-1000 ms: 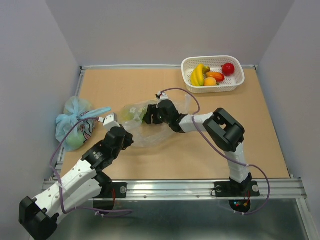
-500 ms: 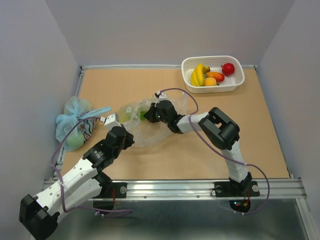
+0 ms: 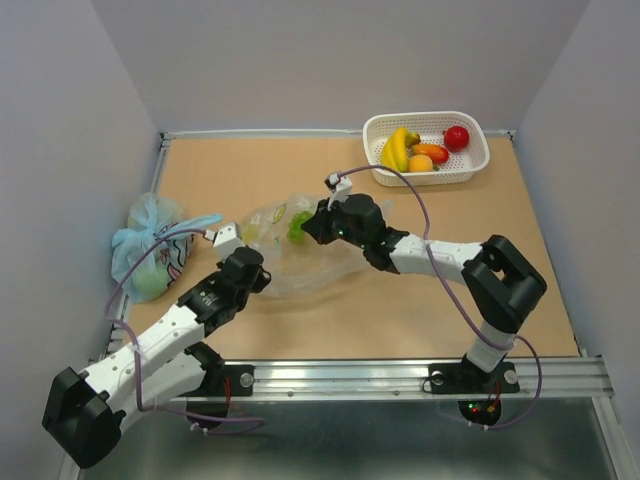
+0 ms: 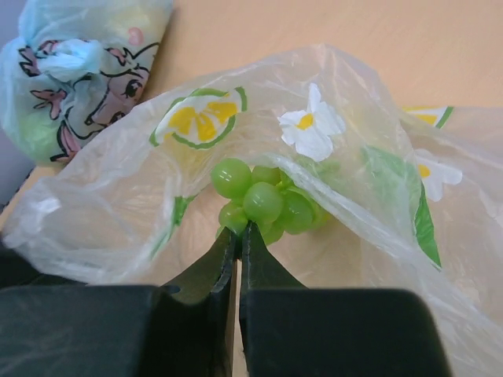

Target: Untie the knot of the plastic bag and take out the fruit

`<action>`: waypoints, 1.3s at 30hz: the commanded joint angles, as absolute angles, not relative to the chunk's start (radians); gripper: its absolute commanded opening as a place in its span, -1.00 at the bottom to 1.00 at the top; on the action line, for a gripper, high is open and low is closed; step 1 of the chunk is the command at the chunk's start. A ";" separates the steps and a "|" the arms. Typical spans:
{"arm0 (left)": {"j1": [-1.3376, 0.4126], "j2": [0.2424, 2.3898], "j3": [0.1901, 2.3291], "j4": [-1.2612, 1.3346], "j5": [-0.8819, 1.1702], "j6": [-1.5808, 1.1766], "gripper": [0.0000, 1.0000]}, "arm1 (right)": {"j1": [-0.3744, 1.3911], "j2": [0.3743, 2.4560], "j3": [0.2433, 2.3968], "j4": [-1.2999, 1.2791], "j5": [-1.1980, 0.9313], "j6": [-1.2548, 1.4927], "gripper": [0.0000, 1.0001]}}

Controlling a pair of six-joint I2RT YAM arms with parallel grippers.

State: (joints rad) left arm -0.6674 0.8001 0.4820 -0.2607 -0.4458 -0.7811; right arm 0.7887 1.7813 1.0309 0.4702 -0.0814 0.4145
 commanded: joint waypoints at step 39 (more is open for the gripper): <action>-0.571 1.040 0.736 -0.083 -0.534 -0.493 -1.00 | 0.204 1.790 1.661 0.181 0.114 0.198 -0.99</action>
State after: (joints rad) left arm -0.5835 1.0271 0.6640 -0.1398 -0.4995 -0.5571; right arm 0.2821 1.7123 1.5303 0.1574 0.0757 0.1364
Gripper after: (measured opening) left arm 0.025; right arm 0.037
